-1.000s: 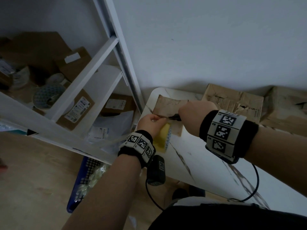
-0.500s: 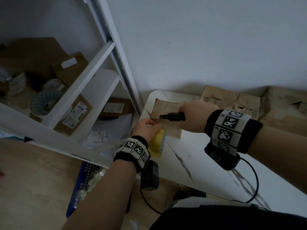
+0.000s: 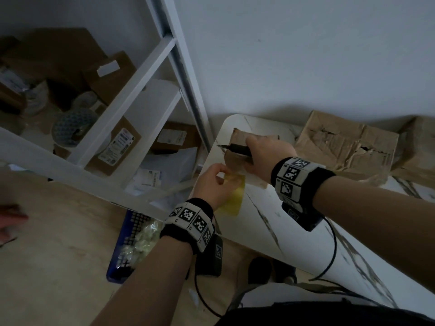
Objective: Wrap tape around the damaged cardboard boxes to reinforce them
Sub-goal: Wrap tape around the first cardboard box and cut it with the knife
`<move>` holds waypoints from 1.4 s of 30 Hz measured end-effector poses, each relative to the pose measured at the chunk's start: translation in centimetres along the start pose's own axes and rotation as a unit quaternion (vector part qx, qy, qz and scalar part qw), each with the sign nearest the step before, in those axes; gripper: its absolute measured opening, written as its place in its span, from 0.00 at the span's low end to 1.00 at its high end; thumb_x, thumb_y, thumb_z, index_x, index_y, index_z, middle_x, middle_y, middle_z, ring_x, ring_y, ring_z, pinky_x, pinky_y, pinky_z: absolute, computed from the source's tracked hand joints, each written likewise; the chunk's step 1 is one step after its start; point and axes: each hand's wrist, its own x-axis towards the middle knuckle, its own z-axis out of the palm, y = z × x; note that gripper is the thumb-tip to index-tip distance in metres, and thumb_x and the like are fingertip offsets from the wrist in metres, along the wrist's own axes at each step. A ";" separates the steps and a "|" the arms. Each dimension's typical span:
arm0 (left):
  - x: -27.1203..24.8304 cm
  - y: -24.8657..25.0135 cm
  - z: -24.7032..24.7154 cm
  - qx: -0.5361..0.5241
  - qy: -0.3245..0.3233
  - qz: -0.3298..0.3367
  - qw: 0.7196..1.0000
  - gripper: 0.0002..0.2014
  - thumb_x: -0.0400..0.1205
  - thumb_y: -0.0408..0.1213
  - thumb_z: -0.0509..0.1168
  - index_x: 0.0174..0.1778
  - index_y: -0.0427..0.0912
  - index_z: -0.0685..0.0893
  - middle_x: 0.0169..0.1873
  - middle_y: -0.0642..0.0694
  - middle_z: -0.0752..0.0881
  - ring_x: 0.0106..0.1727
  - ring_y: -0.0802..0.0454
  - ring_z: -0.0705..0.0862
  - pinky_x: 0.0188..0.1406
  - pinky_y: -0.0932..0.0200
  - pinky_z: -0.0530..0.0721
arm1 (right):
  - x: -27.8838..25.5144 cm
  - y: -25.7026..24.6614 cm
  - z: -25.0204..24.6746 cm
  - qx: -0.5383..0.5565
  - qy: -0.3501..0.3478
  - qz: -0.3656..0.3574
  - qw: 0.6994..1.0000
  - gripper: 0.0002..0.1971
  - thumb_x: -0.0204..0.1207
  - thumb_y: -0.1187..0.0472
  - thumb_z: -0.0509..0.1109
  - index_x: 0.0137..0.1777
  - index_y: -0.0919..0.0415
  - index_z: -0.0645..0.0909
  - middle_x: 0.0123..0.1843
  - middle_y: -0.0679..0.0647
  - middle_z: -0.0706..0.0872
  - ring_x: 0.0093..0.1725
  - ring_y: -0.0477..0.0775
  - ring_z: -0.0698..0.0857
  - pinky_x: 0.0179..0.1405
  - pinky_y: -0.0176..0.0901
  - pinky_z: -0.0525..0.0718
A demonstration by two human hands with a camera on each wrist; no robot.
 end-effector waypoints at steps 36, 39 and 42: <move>2.5 -1.9 0.6 0.198 0.059 0.093 0.974 0.38 0.76 0.39 0.72 0.78 0.45 0.60 0.74 0.44 0.68 0.74 0.47 0.69 0.71 0.51 0.72 | -0.4 4.9 2.8 -0.008 -0.009 -0.065 0.998 0.41 0.69 0.61 0.76 0.77 0.50 0.55 0.78 0.47 0.57 0.44 0.59 0.84 0.35 0.53 0.86; 3.8 -0.7 1.0 0.233 -0.005 0.112 0.966 0.41 0.76 0.42 0.72 0.81 0.50 0.56 0.79 0.47 0.62 0.79 0.49 0.62 0.77 0.50 0.65 | -0.4 5.3 2.9 0.021 -0.030 -0.057 0.998 0.36 0.73 0.61 0.73 0.77 0.52 0.58 0.81 0.47 0.55 0.54 0.59 0.83 0.40 0.46 0.83; 4.6 -0.3 1.7 0.248 -0.013 0.126 0.960 0.33 0.79 0.42 0.69 0.79 0.50 0.62 0.80 0.47 0.60 0.80 0.50 0.59 0.77 0.53 0.63 | -0.4 5.9 3.4 0.040 -0.065 -0.032 0.997 0.24 0.79 0.59 0.67 0.72 0.55 0.64 0.83 0.46 0.54 0.62 0.58 0.81 0.48 0.49 0.83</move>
